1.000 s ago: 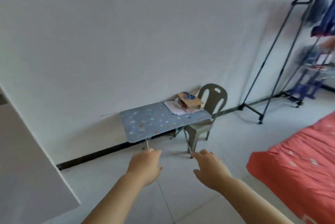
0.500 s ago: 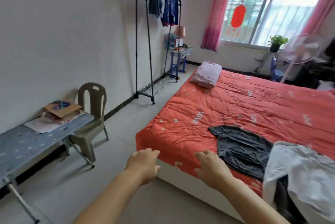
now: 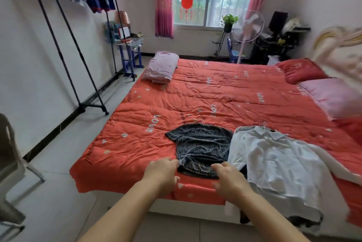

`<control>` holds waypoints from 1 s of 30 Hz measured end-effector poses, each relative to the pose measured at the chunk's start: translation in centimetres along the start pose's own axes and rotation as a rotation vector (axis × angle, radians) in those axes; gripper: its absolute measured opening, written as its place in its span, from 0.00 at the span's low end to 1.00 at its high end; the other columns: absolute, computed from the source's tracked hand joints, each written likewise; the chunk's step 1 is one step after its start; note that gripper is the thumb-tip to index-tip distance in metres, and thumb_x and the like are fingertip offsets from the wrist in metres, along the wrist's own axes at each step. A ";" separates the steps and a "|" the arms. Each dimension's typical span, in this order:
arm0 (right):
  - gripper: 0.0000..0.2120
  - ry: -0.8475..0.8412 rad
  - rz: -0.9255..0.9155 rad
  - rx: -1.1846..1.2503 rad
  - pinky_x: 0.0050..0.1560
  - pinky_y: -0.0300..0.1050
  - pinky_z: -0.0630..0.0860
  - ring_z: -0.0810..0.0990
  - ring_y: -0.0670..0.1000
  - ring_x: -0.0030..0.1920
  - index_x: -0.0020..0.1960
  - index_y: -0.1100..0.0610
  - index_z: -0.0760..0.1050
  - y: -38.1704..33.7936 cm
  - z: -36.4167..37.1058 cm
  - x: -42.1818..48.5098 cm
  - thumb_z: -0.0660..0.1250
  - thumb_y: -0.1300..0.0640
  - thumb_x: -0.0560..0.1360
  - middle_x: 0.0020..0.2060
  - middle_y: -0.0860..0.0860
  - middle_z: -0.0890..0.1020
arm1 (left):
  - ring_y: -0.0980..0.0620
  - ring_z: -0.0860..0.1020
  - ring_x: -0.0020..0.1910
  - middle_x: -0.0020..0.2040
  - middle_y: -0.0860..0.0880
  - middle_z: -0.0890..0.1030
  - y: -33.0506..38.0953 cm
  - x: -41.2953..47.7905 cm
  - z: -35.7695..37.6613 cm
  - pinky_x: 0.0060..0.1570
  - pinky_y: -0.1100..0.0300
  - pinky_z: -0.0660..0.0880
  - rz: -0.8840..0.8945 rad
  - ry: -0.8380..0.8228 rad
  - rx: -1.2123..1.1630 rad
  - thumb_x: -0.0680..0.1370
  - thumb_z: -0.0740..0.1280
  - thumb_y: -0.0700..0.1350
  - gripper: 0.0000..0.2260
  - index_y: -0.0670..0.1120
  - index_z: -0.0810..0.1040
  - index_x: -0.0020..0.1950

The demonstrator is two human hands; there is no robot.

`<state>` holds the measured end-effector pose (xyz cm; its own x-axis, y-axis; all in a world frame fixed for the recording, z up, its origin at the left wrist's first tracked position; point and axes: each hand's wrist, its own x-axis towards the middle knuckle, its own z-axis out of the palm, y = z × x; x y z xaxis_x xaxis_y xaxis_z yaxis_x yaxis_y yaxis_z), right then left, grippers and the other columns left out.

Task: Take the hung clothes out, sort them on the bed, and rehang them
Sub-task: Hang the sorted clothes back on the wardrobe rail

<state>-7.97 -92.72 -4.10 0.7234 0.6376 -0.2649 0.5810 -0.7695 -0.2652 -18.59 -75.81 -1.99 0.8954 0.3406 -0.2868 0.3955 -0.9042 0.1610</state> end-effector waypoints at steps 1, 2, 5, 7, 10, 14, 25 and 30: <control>0.26 0.004 0.013 0.006 0.61 0.47 0.70 0.70 0.53 0.63 0.72 0.51 0.61 0.8 -0.1 1.2 0.62 0.53 0.76 0.66 0.51 0.69 | 0.46 0.71 0.64 0.66 0.48 0.71 0.2 1.8 0.0 0.61 0.52 0.67 0.012 -0.013 0.000 0.77 0.63 0.53 0.21 0.49 0.68 0.68; 0.25 0.006 0.027 0.008 0.61 0.47 0.71 0.70 0.53 0.63 0.72 0.51 0.61 1.4 -0.2 2.5 0.62 0.53 0.76 0.65 0.51 0.69 | 0.46 0.71 0.63 0.66 0.48 0.71 0.4 3.6 0.0 0.61 0.52 0.68 0.025 -0.020 0.001 0.77 0.63 0.52 0.20 0.49 0.68 0.68; 0.25 -0.005 0.085 0.016 0.62 0.47 0.71 0.70 0.52 0.64 0.72 0.51 0.62 3.2 -0.6 6.7 0.63 0.52 0.77 0.65 0.51 0.69 | 0.46 0.71 0.63 0.66 0.48 0.71 0.5 9.2 -0.1 0.61 0.51 0.69 0.063 -0.030 -0.011 0.78 0.62 0.51 0.20 0.49 0.67 0.69; 0.24 -0.020 0.126 0.029 0.63 0.47 0.70 0.70 0.51 0.64 0.71 0.51 0.63 4.0 -1.2 9.5 0.63 0.53 0.77 0.65 0.51 0.69 | 0.46 0.71 0.63 0.67 0.48 0.70 0.2 12.8 -0.6 0.61 0.52 0.69 0.079 -0.043 -0.016 0.79 0.62 0.51 0.21 0.49 0.66 0.70; 0.23 -0.032 0.151 0.021 0.63 0.46 0.69 0.70 0.51 0.63 0.70 0.51 0.64 4.8 -2.3 13.8 0.63 0.53 0.76 0.64 0.51 0.70 | 0.46 0.71 0.63 0.67 0.48 0.70 -0.2 18.0 -1.6 0.62 0.52 0.68 0.097 -0.081 -0.006 0.79 0.62 0.52 0.21 0.49 0.66 0.70; 0.24 -0.050 0.176 0.025 0.62 0.46 0.69 0.70 0.52 0.64 0.72 0.52 0.62 6.2 -3.4 18.8 0.63 0.53 0.77 0.65 0.52 0.69 | 0.46 0.72 0.63 0.67 0.48 0.70 -0.5 24.0 -2.8 0.61 0.51 0.69 0.106 -0.108 0.000 0.79 0.61 0.51 0.20 0.48 0.66 0.70; 0.25 -0.196 0.142 0.039 0.62 0.47 0.70 0.70 0.54 0.64 0.72 0.52 0.62 12.2 -3.6 34.3 0.62 0.53 0.77 0.66 0.52 0.69 | 0.45 0.70 0.65 0.68 0.47 0.69 0.2 39.3 -2.6 0.62 0.51 0.68 0.044 -0.217 -0.036 0.79 0.60 0.51 0.20 0.48 0.65 0.70; 0.22 -0.299 0.076 0.027 0.61 0.50 0.71 0.72 0.54 0.61 0.70 0.54 0.65 15.5 -2.1 44.1 0.62 0.54 0.77 0.63 0.53 0.70 | 0.45 0.69 0.66 0.69 0.47 0.68 0.3 47.6 -0.9 0.63 0.50 0.67 -0.049 -0.276 -0.061 0.80 0.60 0.49 0.21 0.48 0.63 0.72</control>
<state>33.70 -76.60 -17.89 0.6202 0.5641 -0.5451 0.5164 -0.8167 -0.2575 24.29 -59.64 -14.73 0.7887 0.2927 -0.5406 0.4559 -0.8684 0.1949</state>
